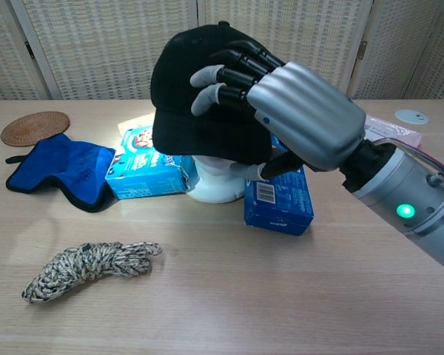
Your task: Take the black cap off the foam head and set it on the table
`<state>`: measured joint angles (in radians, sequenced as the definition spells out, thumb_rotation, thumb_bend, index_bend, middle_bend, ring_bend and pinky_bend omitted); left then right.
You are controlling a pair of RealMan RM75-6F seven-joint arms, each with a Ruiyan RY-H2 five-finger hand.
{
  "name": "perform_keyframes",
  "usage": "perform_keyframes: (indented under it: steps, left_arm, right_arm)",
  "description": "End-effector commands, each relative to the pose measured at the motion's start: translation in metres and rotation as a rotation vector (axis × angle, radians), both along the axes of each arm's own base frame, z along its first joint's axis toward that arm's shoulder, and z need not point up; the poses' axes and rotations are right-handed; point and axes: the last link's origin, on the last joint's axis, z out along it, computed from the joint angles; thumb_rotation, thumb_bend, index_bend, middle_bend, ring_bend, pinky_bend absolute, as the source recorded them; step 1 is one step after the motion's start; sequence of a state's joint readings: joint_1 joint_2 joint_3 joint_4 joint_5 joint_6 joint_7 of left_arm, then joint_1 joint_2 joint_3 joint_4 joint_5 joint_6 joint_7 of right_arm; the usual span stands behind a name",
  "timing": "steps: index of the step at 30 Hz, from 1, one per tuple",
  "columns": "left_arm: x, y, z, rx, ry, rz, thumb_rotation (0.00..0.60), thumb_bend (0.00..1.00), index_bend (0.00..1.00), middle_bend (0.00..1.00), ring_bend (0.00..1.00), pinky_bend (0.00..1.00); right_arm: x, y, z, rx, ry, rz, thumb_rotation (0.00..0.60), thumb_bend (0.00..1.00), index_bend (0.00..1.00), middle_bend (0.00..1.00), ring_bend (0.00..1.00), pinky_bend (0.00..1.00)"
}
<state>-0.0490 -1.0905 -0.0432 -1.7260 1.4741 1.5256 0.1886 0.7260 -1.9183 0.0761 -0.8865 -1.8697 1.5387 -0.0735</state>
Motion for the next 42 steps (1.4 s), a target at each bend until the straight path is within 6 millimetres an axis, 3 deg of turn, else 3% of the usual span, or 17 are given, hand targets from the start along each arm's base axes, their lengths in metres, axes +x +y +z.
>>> perform_keyframes:
  steps: [1, 7, 13, 42]
  left_arm:
    - [0.0, 0.0, 0.0, 0.0, 0.0, 0.001, 0.6, 0.2, 0.12, 0.05, 0.07, 0.02]
    - [-0.001, 0.0, 0.0, -0.001, 0.0, 0.006, 0.6, 0.2, 0.12, 0.05, 0.07, 0.01]
    - [-0.001, 0.001, -0.001, -0.008, 0.0, 0.011, 0.6, 0.2, 0.12, 0.05, 0.07, 0.01]
    - [-0.001, 0.002, -0.001, -0.006, -0.002, 0.01, 0.6, 0.2, 0.12, 0.05, 0.07, 0.01]
  right_arm:
    - [0.0, -0.001, 0.001, -0.002, -0.001, -0.001, 0.6, 0.25, 0.44, 0.23, 0.1, 0.0]
    - [0.001, -0.003, 0.002, -0.003, -0.011, 0.004, 0.6, 0.38, 0.6, 0.3, 0.14, 0.0]
    - [0.002, -0.004, 0.002, -0.004, -0.017, 0.019, 0.6, 0.43, 0.67, 0.35, 0.19, 0.0]
    - [0.036, -0.035, 0.027, -0.111, -0.123, 0.095, 0.6, 0.43, 0.82, 0.44, 0.27, 0.0]
